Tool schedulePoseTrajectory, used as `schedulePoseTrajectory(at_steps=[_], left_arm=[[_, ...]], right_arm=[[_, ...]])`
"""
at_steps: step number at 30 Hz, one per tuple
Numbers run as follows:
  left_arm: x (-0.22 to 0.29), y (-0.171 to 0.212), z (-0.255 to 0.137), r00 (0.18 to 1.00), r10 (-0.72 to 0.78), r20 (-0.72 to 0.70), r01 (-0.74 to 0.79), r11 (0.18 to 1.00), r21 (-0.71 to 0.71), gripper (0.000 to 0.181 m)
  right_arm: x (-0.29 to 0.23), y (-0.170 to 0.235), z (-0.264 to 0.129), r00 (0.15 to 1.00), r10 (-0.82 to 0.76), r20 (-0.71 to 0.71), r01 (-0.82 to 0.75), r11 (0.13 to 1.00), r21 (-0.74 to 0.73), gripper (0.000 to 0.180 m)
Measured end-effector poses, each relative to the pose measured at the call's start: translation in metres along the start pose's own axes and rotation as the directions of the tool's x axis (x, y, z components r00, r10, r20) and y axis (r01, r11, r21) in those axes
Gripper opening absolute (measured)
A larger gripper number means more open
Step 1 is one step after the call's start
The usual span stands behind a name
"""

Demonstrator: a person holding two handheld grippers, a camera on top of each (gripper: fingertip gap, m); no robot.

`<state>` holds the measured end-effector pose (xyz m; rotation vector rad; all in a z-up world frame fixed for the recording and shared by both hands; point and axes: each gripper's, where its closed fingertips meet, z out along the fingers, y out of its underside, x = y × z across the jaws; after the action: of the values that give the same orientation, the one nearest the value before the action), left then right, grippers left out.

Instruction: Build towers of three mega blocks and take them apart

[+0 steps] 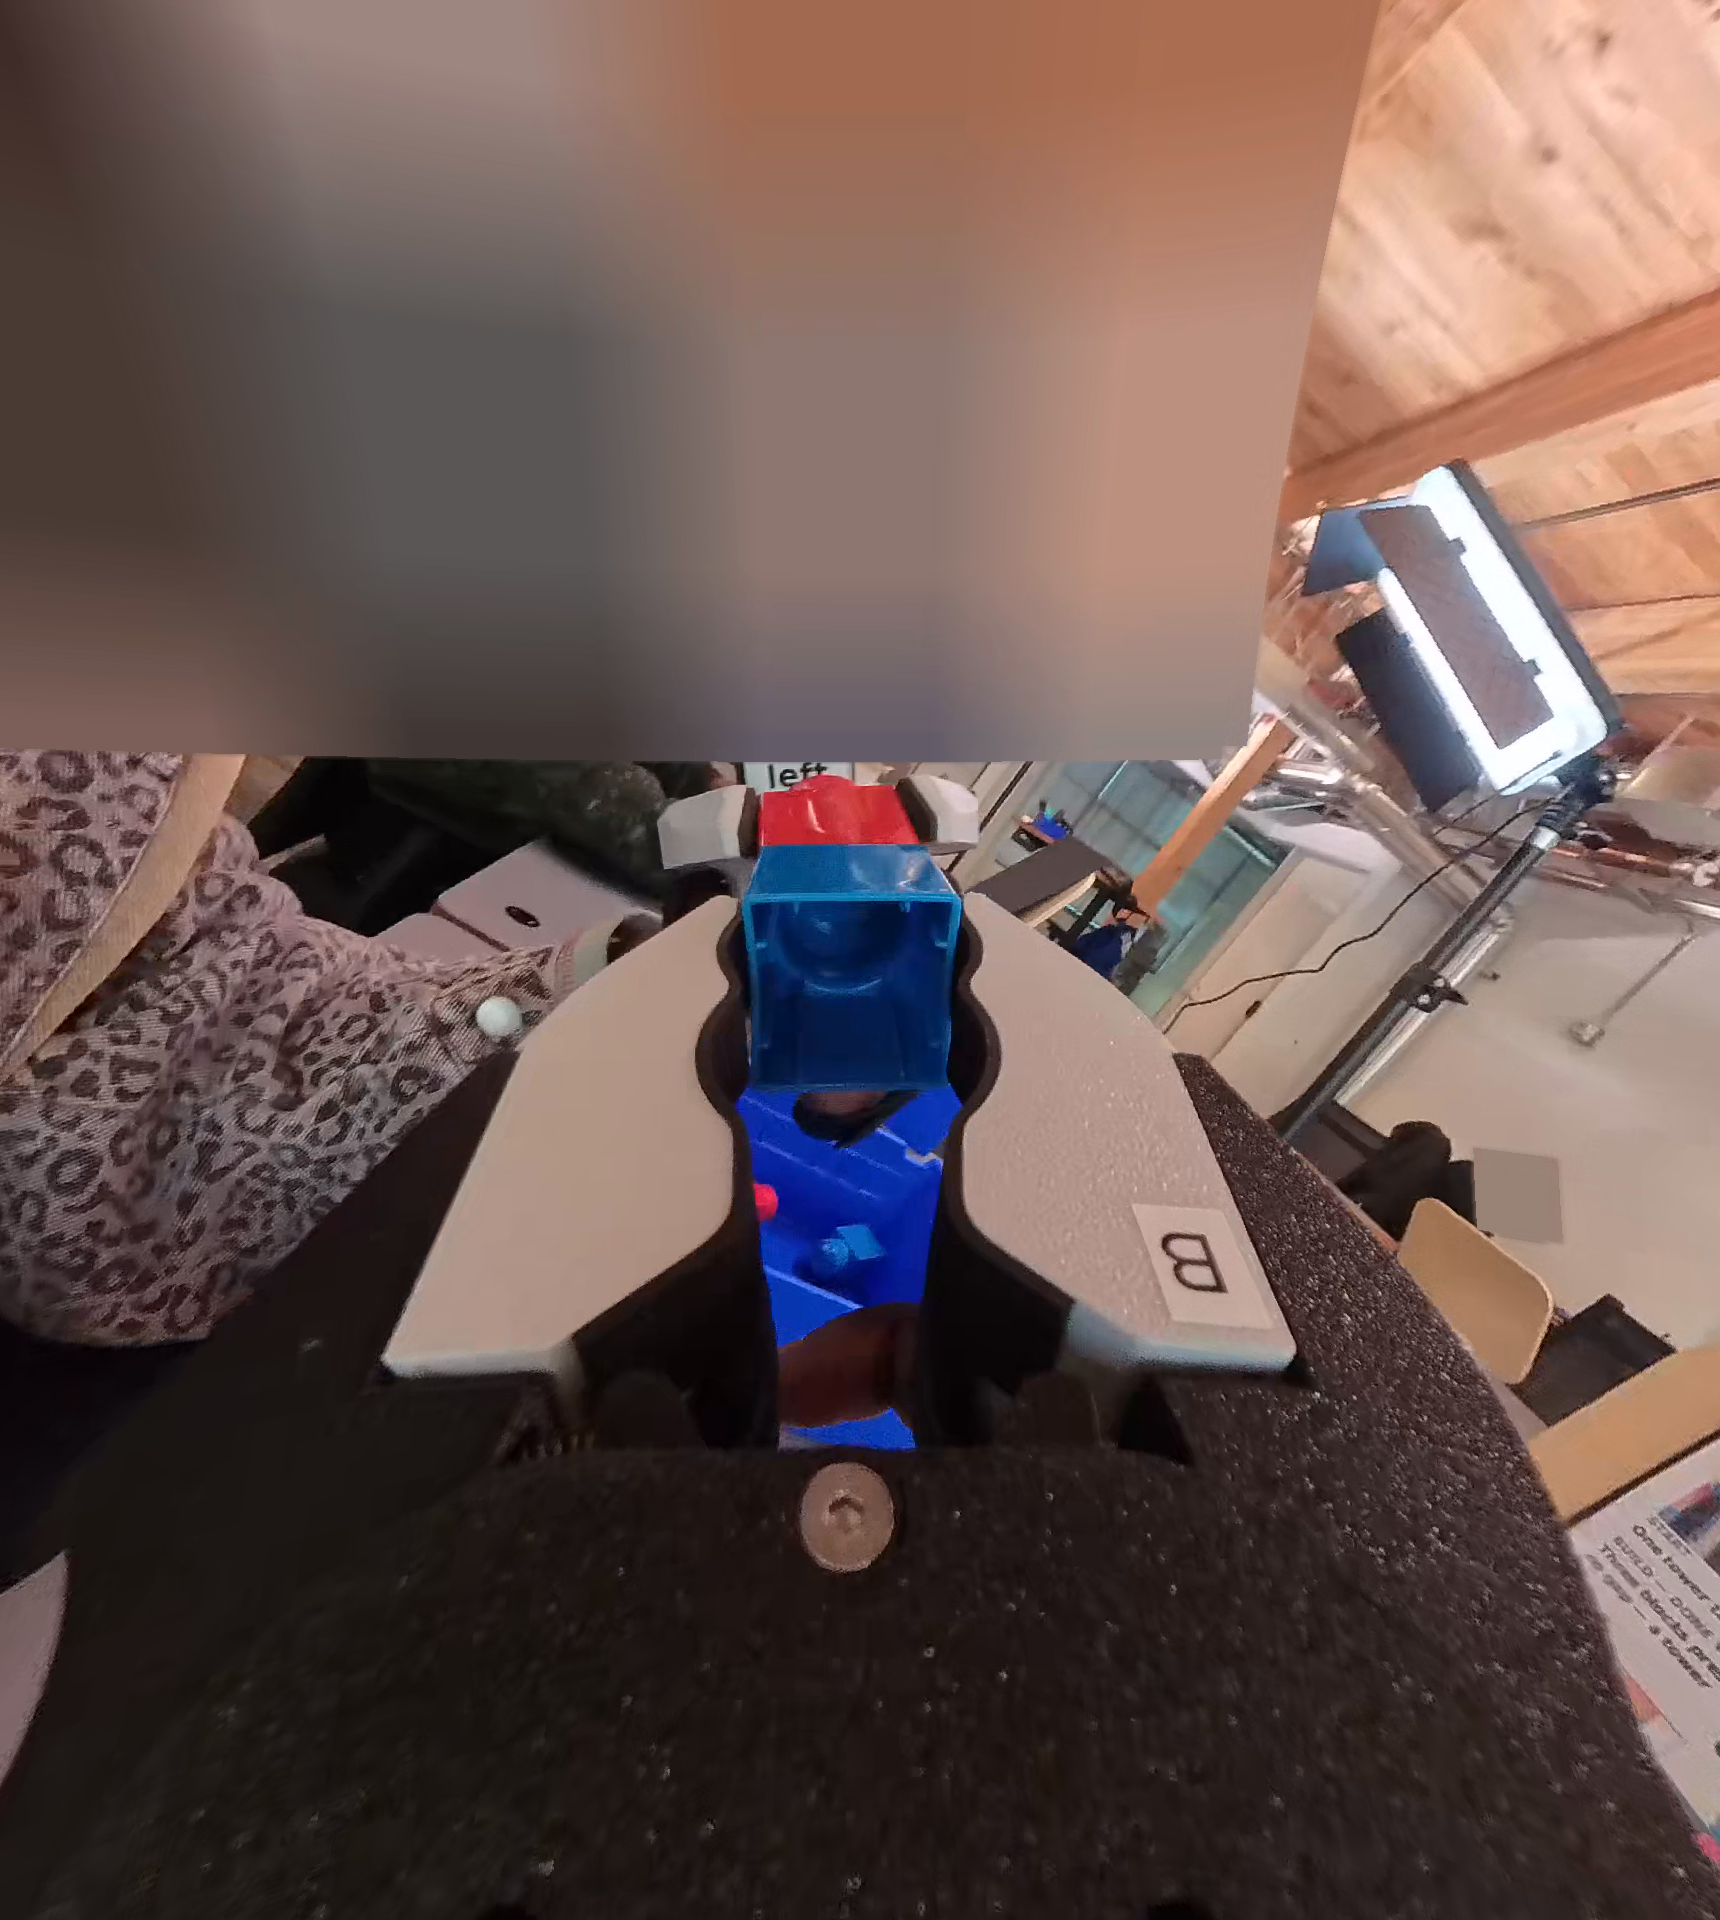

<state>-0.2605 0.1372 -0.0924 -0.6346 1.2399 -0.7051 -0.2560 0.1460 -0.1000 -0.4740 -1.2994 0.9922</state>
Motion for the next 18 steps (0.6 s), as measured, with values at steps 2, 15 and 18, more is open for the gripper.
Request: schedulePoseTrajectory(at_steps=[2, 15, 18], left_arm=[[-0.003, 0.0, 0.001, 1.0, -0.001, 0.02, 0.0, 1.0, 0.004, 0.036], [-0.006, 0.005, -0.002, 1.0, 0.0, 0.028, 0.0, 1.0, 0.009, 0.041], [-0.006, -0.002, 0.001, 0.999, -0.049, 0.014, 0.048, 0.997, 0.066, 0.036]], right_arm=[[0.003, -0.002, 0.0, 1.0, -0.009, -0.023, 0.009, 1.0, 0.008, 0.035], [0.006, -0.01, -0.006, 0.999, 0.047, -0.013, -0.046, 0.997, 0.069, 0.035], [0.007, -0.013, -0.006, 0.997, 0.077, -0.013, -0.076, 0.992, 0.101, 0.035]])
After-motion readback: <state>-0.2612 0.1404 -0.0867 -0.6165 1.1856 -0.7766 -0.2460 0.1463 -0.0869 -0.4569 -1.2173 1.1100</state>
